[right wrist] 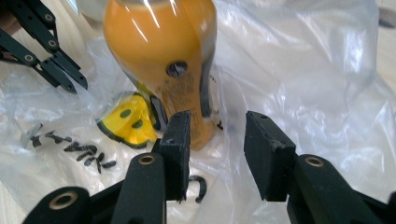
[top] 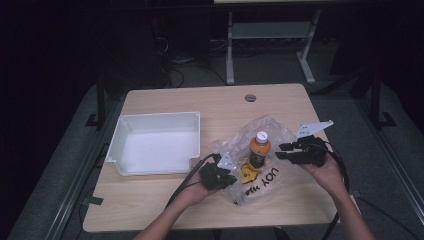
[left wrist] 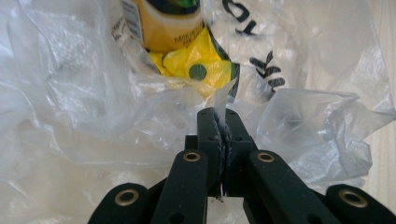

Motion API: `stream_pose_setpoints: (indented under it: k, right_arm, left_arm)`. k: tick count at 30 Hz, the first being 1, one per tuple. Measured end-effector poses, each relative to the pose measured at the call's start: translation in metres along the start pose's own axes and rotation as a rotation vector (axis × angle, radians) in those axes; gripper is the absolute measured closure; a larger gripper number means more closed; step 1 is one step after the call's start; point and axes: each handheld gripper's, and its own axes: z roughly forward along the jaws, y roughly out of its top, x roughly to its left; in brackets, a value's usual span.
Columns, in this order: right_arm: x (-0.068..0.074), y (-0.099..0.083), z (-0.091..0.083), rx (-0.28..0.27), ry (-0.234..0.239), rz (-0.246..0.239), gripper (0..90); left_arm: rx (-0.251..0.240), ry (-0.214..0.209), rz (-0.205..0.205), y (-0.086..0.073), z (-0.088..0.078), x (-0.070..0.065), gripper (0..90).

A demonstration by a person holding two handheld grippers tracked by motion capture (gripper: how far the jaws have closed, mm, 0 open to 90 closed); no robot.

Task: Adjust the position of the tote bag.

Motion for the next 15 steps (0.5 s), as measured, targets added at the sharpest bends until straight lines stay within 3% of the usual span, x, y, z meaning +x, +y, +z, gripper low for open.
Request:
stream_pose_setpoints:
  k: [1, 7, 15]
  right_arm:
    - [0.000, 0.000, 0.000, 0.001, -0.001, 0.000, 60.1]
    - [0.003, 0.002, 0.000, -0.006, 0.009, -0.014, 59.5]
    - [0.014, 0.004, -0.004, -0.019, 0.038, -0.039, 57.8]
  left_arm:
    - [0.022, 0.004, 0.012, -0.002, 0.001, 0.000, 88.0]
    - [0.040, 0.003, 0.005, -0.008, 0.004, 0.001, 88.0]
    - [0.026, 0.010, -0.013, -0.013, 0.005, 0.002, 87.9]
